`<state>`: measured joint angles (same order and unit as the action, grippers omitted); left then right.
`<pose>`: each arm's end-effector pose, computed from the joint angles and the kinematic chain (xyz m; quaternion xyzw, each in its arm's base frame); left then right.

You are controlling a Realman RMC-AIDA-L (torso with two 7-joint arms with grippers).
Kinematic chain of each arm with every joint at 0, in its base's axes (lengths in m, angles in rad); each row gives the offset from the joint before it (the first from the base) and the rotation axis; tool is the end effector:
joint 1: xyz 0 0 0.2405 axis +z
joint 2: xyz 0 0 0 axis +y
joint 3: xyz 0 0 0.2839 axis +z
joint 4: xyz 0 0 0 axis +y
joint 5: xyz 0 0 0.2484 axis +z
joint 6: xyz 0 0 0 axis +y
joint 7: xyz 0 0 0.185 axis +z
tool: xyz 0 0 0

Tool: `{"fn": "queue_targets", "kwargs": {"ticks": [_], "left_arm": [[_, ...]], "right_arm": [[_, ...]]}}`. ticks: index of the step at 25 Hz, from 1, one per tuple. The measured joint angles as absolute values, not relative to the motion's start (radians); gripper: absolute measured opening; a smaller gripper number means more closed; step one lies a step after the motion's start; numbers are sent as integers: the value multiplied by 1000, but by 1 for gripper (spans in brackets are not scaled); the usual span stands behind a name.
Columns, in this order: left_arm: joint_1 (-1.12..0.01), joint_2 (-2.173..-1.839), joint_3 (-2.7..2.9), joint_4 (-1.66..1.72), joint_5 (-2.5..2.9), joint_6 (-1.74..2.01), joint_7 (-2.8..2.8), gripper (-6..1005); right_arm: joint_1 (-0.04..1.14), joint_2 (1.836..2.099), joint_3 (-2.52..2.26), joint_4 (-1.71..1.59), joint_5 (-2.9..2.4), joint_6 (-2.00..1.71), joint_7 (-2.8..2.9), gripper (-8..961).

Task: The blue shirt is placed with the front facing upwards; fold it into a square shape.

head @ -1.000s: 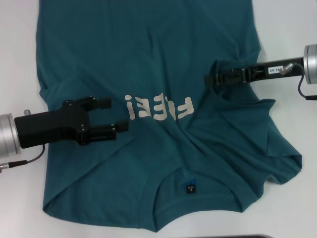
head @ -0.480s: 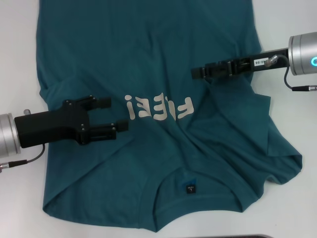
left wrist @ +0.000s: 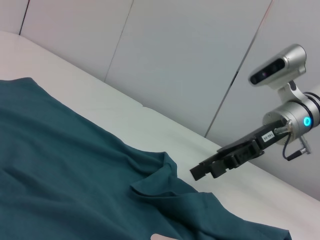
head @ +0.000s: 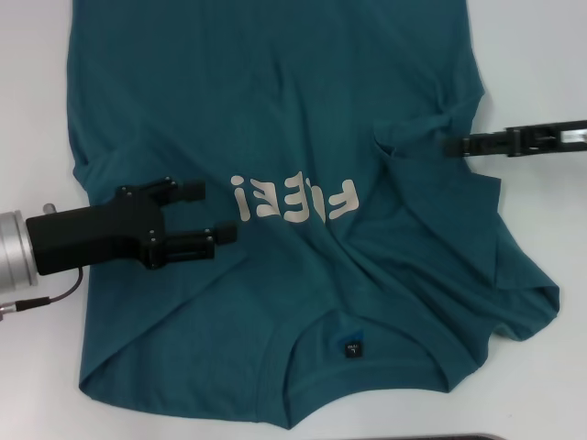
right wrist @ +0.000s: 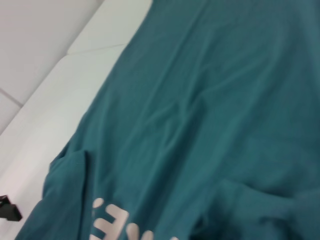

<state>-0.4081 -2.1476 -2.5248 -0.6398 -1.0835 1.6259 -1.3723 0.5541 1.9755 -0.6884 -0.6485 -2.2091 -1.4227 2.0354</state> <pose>-0.3181 0.3285 -0.0760 -0.9145 -0.2848 -0.2687 0.1021 0.3481 0.4084 -0.0130 -0.8380 0.5079 0.1409 0.1411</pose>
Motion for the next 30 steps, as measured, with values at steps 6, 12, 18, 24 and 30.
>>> {"fn": "queue_targets", "kwargs": {"ticks": [6,12,18,24,30], "left_arm": [[-410,-2150,-2522,-640,-1085,1626,-1372,907],[-413,-2153,-2521,-640,-1086,1626,-1372,906],[-415,-2154,-2519,-640,-1084,1626,-1371,905],[-416,-2154,-2519,-640,-1083,1626,-1371,905],[-416,-2153,-2520,-640,-1080,1626,-1371,905]], "right_arm": [[493,1945,-653,-650,-2213,-1433,2044,726],[473,1951,-652,-641,-2223,-1418,2044,724],[472,1968,-652,-635,-2244,-1403,2044,722],[472,1981,-652,-635,-2244,-1390,2040,718],[484,1989,-655,-635,-2244,-1390,2039,683]]}}
